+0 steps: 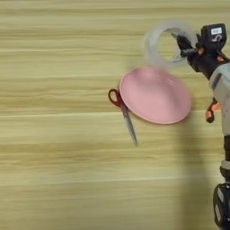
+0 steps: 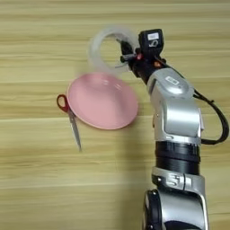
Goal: Move the objects on the table
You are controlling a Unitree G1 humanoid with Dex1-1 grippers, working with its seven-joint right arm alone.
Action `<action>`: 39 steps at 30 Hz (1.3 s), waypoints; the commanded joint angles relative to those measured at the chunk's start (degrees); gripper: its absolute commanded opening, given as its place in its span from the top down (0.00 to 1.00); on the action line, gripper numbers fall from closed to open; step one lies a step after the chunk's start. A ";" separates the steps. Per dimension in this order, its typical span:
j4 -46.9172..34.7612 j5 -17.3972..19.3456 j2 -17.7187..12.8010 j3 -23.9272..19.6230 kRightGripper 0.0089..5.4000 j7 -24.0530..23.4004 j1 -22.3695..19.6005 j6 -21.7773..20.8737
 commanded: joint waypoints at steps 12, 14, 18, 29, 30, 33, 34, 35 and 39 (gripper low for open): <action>-1.53 1.78 -2.98 1.22 0.76 0.22 2.48 1.29; -0.93 1.96 -3.03 1.63 0.76 0.53 2.99 1.72; 1.31 2.33 -2.78 2.42 0.76 0.49 2.84 1.28; 9.03 2.10 -2.26 4.30 0.76 0.32 1.21 -1.44; 9.55 2.03 -2.36 4.42 0.76 0.33 1.09 -1.62; 10.43 2.03 -2.52 4.57 0.76 0.30 0.85 -2.17; 10.57 2.08 -2.54 4.58 0.76 0.27 0.81 -2.32; 10.63 2.12 -2.54 4.63 0.76 0.24 0.78 -2.42; 10.61 2.15 -2.54 4.89 0.76 0.14 0.79 -2.68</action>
